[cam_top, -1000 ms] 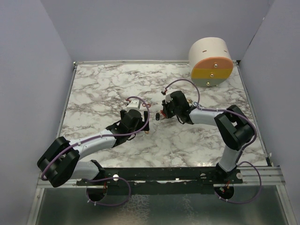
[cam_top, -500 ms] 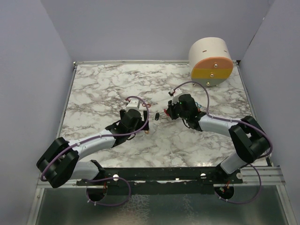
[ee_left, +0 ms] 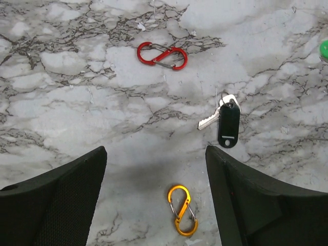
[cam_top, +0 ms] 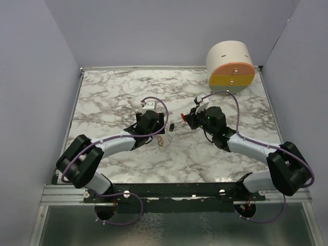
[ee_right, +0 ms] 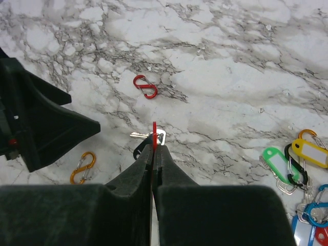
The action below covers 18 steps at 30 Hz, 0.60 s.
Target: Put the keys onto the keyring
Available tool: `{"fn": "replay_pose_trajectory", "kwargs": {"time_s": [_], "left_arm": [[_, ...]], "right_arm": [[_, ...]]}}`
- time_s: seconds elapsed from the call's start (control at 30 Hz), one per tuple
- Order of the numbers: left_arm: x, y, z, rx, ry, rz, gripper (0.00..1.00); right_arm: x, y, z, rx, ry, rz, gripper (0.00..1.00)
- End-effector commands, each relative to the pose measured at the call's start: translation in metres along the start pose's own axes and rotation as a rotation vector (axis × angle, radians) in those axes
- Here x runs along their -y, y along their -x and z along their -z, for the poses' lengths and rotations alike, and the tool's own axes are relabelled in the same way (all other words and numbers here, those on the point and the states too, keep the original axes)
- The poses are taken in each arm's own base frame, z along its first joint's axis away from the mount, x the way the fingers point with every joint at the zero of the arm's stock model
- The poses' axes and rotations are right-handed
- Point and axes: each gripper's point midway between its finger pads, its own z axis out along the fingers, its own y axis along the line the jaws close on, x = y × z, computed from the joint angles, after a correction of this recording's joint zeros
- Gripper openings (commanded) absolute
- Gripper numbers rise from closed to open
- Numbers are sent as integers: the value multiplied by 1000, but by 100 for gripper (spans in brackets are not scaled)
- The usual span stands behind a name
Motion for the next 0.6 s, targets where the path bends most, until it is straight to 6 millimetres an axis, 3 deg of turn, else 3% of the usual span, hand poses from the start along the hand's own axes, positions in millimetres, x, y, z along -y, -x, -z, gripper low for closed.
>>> {"fn": "replay_pose_trajectory", "kwargs": {"time_s": [0.0, 0.23, 0.4, 0.57], "left_arm": [[10, 14, -14, 23, -20, 9, 77], [9, -8, -7, -30, -32, 33, 59], [7, -26, 5, -46, -22, 34, 60], [8, -38, 13, -56, 1, 24, 72]], "right_arm": [[-7, 23, 8, 93, 21, -11, 1], [-4, 37, 17, 123, -9, -17, 1], [-4, 42, 21, 132, -10, -20, 1], [-4, 42, 23, 134, -13, -22, 1]]}}
